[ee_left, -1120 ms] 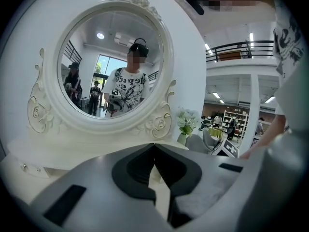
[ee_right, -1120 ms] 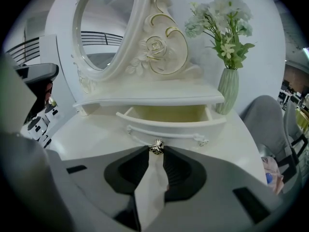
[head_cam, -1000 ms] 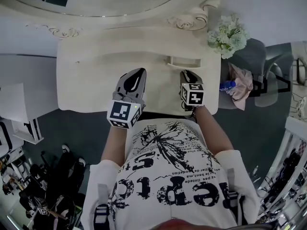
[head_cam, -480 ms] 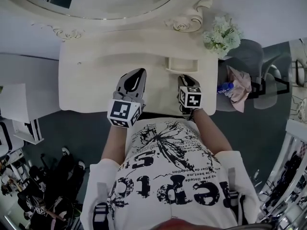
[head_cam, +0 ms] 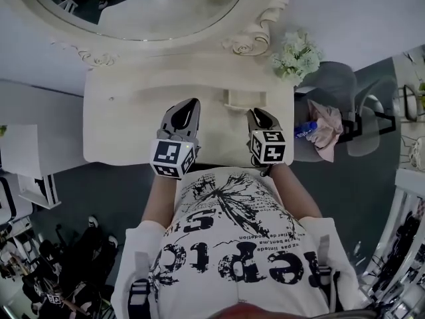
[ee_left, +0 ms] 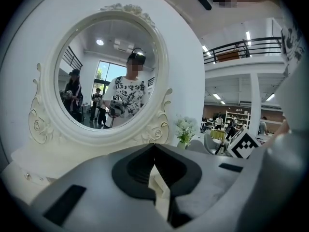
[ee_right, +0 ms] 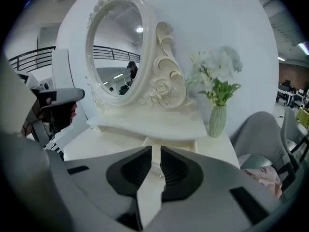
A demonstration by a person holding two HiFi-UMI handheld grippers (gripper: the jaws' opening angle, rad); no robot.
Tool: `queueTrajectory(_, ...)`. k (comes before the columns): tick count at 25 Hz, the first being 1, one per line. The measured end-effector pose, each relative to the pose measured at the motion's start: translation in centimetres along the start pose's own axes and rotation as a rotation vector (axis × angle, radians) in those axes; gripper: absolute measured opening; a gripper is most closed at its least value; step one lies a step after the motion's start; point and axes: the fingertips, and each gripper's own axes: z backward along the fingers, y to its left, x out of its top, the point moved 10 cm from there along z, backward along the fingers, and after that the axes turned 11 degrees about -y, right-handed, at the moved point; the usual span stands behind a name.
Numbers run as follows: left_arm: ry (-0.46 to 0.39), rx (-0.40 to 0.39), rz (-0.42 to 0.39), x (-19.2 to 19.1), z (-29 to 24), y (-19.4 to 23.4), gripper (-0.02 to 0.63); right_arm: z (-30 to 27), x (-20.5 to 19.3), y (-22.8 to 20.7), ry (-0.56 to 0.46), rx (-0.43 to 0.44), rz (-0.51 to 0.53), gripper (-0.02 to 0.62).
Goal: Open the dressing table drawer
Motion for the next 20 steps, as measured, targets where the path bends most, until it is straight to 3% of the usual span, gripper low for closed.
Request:
queueTrajectory(5,-0.027,-0.002,-0.02,1.6,-0.4,-0.1,0.018,1.4,4.4,0.2,-0.152,0.003,0.015,0.028)
queueTrajectory(14,-0.073,-0.007,-0.061,4.5,-0.5,0.3,0.018,3.9,10.2,1.2,-0.475,0.033,0.124,0.017)
queueTrajectory(20,-0.088,-0.024,-0.07,5.3,-0.6,0.0,0.018,4.3,10.3,1.4,-0.533,0.052,0.117,0.017)
